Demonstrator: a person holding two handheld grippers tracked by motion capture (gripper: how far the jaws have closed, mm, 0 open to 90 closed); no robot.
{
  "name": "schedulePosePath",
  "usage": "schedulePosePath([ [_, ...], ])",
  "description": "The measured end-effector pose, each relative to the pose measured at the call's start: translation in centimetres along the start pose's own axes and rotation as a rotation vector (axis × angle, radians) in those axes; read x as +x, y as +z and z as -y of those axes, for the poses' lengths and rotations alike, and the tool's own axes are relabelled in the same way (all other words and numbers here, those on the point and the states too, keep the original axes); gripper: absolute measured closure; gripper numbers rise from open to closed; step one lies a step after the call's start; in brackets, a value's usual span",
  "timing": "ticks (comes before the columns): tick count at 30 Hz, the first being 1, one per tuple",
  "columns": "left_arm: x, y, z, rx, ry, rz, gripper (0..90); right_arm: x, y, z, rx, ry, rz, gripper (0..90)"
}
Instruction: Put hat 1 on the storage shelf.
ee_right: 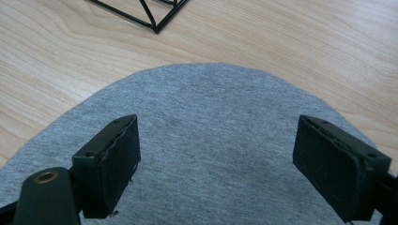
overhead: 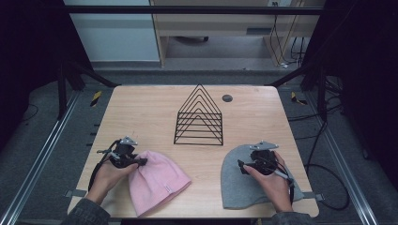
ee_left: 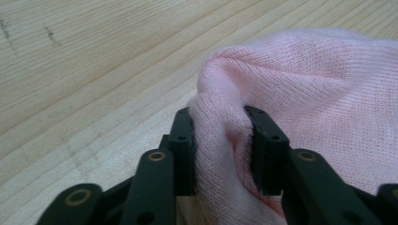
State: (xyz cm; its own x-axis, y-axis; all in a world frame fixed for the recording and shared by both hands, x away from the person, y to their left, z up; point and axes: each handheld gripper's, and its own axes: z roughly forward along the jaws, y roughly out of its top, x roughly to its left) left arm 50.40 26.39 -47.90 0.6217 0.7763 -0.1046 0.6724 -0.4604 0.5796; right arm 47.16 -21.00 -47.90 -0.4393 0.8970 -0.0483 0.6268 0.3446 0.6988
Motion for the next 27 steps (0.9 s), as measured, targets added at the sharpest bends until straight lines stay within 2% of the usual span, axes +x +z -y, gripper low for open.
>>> schedulePosePath([
  [6, -0.1, -0.3, 0.0, -0.028, -0.004, -0.011, 73.1, 0.0, 0.0, 0.0, 0.0, -0.002, -0.002, 15.4],
  [7, -0.2, -0.6, -0.1, -0.053, 0.002, -0.017, 73.6, 0.0, 0.0, 0.0, -0.002, 0.0, 0.003, 15.5],
  [10, -0.5, -1.0, -0.3, -0.075, 0.013, -0.031, 74.2, 0.0, -0.1, 0.0, -0.007, -0.001, 0.002, 15.6],
  [11, -0.7, -1.6, -0.5, -0.099, 0.038, -0.047, 74.3, 0.0, -0.1, 0.0, -0.01, 0.002, 0.001, 15.6],
  [14, -1.0, -2.2, -0.8, -0.125, 0.058, -0.055, 74.2, -0.1, -0.2, -0.1, -0.019, 0.001, 0.002, 15.7],
  [15, -1.3, -2.9, -1.0, -0.152, 0.068, -0.048, 74.3, 0.0, -0.3, -0.1, -0.033, 0.011, -0.001, 15.9],
  [16, -1.3, -2.9, -1.0, -0.152, 0.068, -0.048, 74.3, 0.0, -0.3, -0.1, -0.033, 0.011, -0.001, 15.9],
  [18, -1.7, -3.8, -1.5, -0.184, 0.087, -0.039, 74.4, 0.2, -0.7, -0.2, -0.059, 0.012, -0.013, 16.2],
  [22, -2.2, -4.9, -2.6, -0.195, 0.134, -0.044, 74.4, 0.8, -1.3, -0.8, -0.103, 0.001, -0.033, 18.4],
  [23, -2.4, -5.2, -2.9, -0.196, 0.146, -0.046, 74.4, 0.9, -1.6, -1.1, -0.118, -0.02, -0.034, 19.2],
  [24, -2.4, -5.2, -2.9, -0.196, 0.146, -0.046, 74.5, 0.9, -1.6, -1.1, -0.118, -0.02, -0.034, 19.2],
  [27, -3.1, -6.4, -4.5, -0.196, 0.202, -0.045, 74.6, 2.1, -2.9, -2.5, -0.168, -0.059, -0.06, 22.8],
])
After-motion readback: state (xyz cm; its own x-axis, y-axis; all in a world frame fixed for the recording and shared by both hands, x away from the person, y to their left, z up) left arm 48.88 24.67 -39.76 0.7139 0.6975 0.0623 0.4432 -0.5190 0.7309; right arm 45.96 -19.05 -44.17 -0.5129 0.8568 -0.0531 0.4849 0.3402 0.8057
